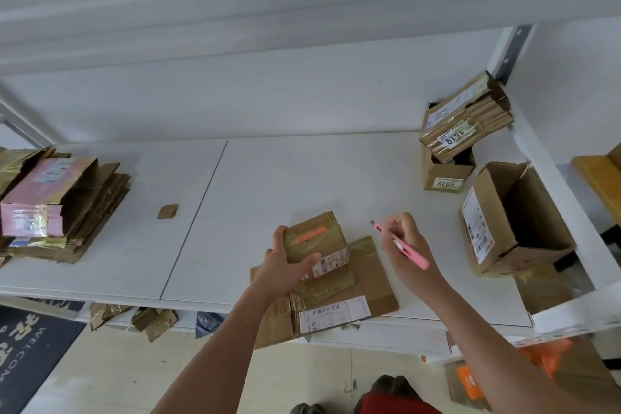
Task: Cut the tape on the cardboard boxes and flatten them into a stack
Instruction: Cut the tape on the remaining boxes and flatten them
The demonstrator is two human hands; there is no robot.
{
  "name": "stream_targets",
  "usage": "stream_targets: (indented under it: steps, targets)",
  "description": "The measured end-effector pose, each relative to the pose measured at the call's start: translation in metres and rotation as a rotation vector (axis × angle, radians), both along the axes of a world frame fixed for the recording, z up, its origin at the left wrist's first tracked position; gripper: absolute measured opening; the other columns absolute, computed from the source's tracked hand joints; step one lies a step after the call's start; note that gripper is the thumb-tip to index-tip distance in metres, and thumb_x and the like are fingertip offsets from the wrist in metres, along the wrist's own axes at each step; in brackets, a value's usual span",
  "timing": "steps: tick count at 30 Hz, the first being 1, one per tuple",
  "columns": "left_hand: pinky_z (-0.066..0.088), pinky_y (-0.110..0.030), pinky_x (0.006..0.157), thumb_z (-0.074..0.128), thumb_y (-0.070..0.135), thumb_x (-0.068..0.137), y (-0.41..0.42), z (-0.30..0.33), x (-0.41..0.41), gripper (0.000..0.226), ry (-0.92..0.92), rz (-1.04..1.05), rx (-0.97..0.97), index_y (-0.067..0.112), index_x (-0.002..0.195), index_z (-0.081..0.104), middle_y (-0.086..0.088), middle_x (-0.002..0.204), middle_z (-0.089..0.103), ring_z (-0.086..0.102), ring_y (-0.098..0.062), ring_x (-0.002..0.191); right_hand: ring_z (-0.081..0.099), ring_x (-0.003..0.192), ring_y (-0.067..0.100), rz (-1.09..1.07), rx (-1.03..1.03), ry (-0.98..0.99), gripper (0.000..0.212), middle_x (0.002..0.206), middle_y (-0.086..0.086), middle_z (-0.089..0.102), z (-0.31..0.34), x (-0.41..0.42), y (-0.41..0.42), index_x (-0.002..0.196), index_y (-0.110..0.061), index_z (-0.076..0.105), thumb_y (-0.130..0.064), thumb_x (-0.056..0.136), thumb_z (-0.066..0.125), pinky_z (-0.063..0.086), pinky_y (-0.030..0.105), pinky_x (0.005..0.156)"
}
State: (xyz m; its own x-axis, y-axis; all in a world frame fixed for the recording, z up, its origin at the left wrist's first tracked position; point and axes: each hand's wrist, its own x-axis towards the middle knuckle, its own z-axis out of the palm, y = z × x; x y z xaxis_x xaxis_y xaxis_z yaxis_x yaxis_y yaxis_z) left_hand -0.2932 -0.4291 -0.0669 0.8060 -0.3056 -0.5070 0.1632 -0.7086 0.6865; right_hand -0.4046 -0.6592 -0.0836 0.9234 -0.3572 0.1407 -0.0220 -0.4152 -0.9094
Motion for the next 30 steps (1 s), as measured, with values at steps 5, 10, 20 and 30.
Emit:
stream_targets:
  steps: [5,10,20,30]
  targets:
    - [0.057,-0.029,0.052,0.072,0.06,0.074,-0.003,0.001,-0.009,0.087,-0.087,0.048,-0.016,0.048,0.139,0.017,-0.007,0.119,0.055,0.069,-0.018,0.076,0.058,0.094,0.026,-0.009,-0.674,0.275,0.018,0.101,0.005,0.059,-0.053,0.006,-0.04,0.106,-0.011,0.065,-0.004,0.091,0.058,0.043,0.028,0.059]
    - [0.061,-0.043,0.074,0.07,0.067,0.067,-0.001,0.001,-0.007,0.09,-0.17,0.06,-0.003,0.054,0.137,0.016,0.003,0.119,0.057,0.065,-0.02,0.096,0.046,0.118,0.024,-0.011,-0.787,0.563,0.054,0.129,0.006,0.05,-0.04,0.012,-0.04,0.142,-0.021,0.044,0.002,0.093,0.047,0.044,0.03,0.091]
    - [0.054,-0.02,0.08,0.08,0.008,0.08,-0.002,0.02,0.014,0.093,-0.099,-0.003,-0.321,0.039,0.148,0.024,0.002,0.127,0.055,0.06,-0.006,0.107,0.034,0.134,0.024,0.295,-0.23,0.253,0.064,0.145,0.0,0.035,0.018,0.074,0.042,0.147,-0.041,0.037,-0.045,0.09,0.067,0.035,0.04,0.111]
    - [0.057,-0.039,0.077,0.075,0.025,0.086,0.007,0.017,0.007,0.069,0.207,0.436,-0.653,0.04,0.144,0.039,-0.003,0.133,0.058,0.061,-0.025,0.117,0.051,0.096,-0.003,0.015,-0.092,0.13,0.063,0.116,-0.006,0.052,0.007,0.064,0.076,0.14,-0.031,0.048,-0.054,0.084,0.068,0.037,0.008,0.075]
